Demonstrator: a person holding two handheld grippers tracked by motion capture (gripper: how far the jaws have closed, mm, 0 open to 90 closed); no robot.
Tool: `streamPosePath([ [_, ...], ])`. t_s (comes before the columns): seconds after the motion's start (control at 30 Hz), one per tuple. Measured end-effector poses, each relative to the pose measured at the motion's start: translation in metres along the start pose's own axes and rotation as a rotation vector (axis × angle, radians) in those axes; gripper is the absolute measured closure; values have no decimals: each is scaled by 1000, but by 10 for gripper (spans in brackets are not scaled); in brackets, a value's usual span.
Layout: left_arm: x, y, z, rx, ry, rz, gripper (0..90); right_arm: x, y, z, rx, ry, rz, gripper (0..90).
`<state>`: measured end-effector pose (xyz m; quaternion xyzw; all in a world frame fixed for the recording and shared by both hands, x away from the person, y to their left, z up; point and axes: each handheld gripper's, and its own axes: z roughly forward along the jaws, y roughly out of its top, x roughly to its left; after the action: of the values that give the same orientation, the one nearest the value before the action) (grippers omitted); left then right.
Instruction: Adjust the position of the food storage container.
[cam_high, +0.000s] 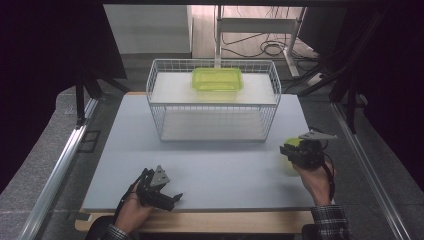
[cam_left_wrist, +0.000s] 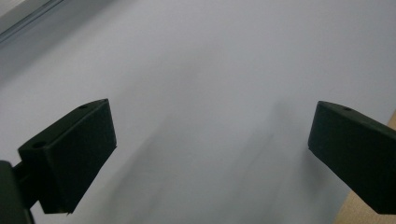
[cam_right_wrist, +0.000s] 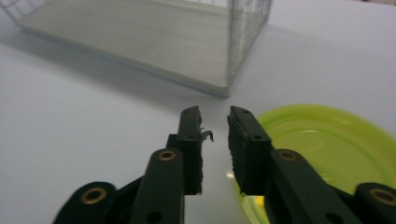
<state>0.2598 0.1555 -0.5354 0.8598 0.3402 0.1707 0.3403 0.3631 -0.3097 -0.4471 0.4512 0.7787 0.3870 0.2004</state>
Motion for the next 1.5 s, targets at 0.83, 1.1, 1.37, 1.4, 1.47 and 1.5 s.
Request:
streamPosePath([
  [0.83,-1,0,2,12,5,7,9,-91,-25,-6,14,-281,142,893],
  [1.1,-2,0,3,18,5,15,10,-92,-31,2,44,-266,149,891],
  [1.37,-2,1,3,20,5,20,11,-83,-32,3,47,-241,162,891],
  [1.4,-3,1,3,20,5,19,11,-81,-32,3,49,-237,163,891],
  [1.47,-3,1,3,21,4,19,11,-77,-31,4,52,-228,164,891],
  [1.5,-3,1,3,21,4,20,11,-75,-31,5,54,-222,160,890],
])
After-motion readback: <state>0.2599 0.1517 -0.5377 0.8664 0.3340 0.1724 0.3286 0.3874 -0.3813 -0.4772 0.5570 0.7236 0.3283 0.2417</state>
